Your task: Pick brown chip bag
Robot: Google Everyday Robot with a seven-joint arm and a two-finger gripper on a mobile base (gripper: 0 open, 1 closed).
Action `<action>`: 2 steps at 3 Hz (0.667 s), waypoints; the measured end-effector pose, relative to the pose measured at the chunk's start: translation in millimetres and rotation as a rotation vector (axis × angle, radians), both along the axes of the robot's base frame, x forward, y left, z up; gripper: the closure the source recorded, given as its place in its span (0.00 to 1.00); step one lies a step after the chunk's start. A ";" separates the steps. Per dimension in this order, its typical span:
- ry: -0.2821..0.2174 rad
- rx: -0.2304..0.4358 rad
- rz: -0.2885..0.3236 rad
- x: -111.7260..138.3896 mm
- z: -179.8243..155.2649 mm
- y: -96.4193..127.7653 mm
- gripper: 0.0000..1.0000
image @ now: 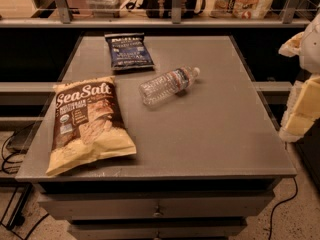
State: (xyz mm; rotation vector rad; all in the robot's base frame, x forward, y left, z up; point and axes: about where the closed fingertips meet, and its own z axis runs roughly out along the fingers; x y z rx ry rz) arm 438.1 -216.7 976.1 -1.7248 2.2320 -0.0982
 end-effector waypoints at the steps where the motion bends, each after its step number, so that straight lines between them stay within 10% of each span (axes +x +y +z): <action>1: 0.000 0.000 0.000 0.0 0.0 0.1 0.00; 2: -0.024 0.053 0.067 2.9 1.1 25.6 0.00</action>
Offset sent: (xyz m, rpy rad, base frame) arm 0.0063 0.0641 -0.0015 0.1379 -0.0407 0.1746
